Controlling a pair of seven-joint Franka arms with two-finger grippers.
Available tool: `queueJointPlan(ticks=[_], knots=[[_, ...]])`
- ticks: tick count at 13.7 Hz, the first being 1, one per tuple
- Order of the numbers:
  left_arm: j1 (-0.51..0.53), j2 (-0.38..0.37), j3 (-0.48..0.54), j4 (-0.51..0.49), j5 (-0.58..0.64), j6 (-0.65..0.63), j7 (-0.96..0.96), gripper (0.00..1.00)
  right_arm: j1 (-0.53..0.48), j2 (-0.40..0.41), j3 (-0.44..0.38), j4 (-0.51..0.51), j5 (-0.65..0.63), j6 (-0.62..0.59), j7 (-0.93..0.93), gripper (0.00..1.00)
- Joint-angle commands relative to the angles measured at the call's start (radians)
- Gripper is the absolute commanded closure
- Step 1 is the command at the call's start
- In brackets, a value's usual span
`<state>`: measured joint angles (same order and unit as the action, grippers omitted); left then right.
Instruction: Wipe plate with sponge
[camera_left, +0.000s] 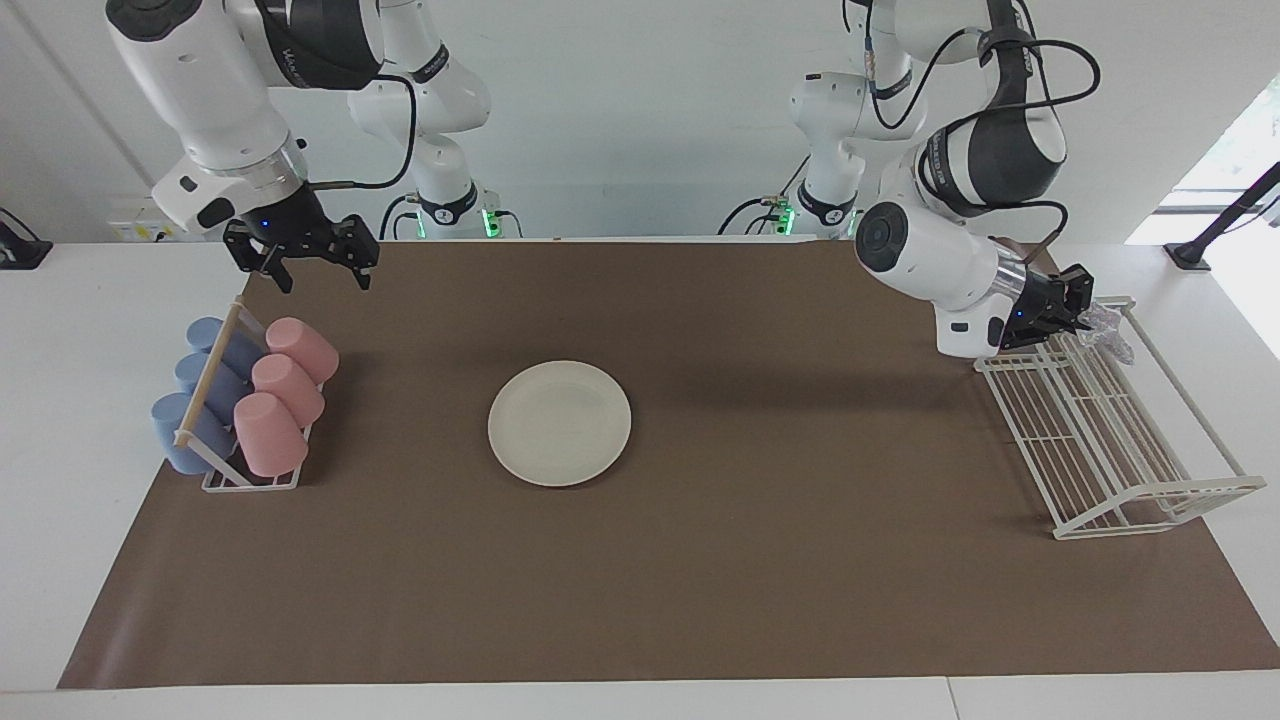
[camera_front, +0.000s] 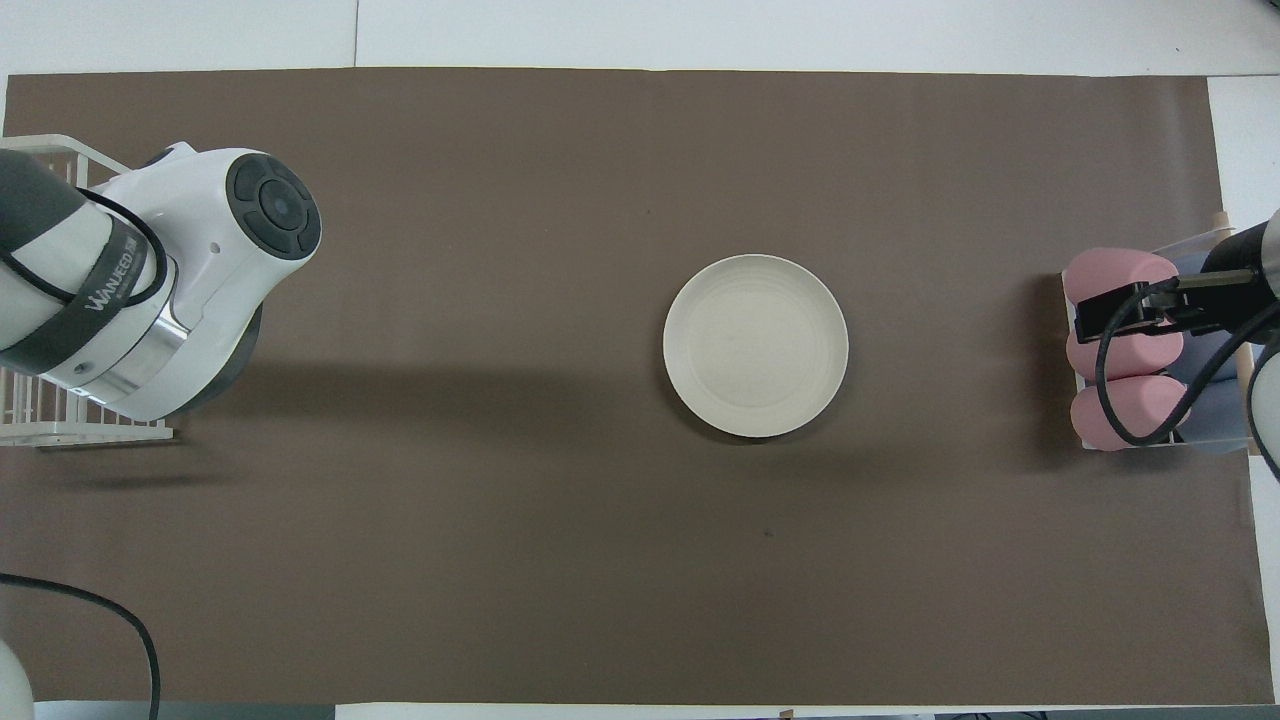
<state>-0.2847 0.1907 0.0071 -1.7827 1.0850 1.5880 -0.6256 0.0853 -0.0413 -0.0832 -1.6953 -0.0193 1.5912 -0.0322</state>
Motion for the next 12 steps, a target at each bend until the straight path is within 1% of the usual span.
queueJointPlan(ticks=[1, 2, 3, 6, 8, 9, 12], knots=[[0.029, 0.110, 0.004, 0.028, 0.049, 0.020, -0.142, 1.00, -0.013, 0.003, -0.013, 0.022, 0.015, -0.042, -0.031, 0.00], [0.029, 0.142, 0.004, 0.028, 0.052, 0.020, -0.204, 1.00, -0.013, 0.006, -0.021, 0.023, 0.016, -0.042, -0.055, 0.00], [0.030, 0.150, 0.004, 0.026, 0.064, 0.021, -0.207, 1.00, -0.013, 0.004, -0.032, 0.026, 0.015, -0.045, -0.070, 0.00], [0.035, 0.150, 0.002, 0.020, 0.065, 0.030, -0.227, 1.00, -0.015, 0.000, -0.052, 0.025, 0.013, -0.050, -0.064, 0.00], [0.039, 0.147, 0.002, 0.000, 0.064, 0.058, -0.265, 1.00, -0.013, 0.000, -0.052, 0.025, 0.013, -0.054, -0.048, 0.00], [0.054, 0.145, 0.002, -0.009, 0.064, 0.070, -0.270, 1.00, -0.013, -0.002, -0.052, 0.025, 0.012, -0.056, -0.051, 0.00], [0.058, 0.144, 0.002, -0.015, 0.064, 0.087, -0.270, 1.00, -0.013, -0.003, -0.050, 0.025, 0.013, -0.057, -0.051, 0.00]])
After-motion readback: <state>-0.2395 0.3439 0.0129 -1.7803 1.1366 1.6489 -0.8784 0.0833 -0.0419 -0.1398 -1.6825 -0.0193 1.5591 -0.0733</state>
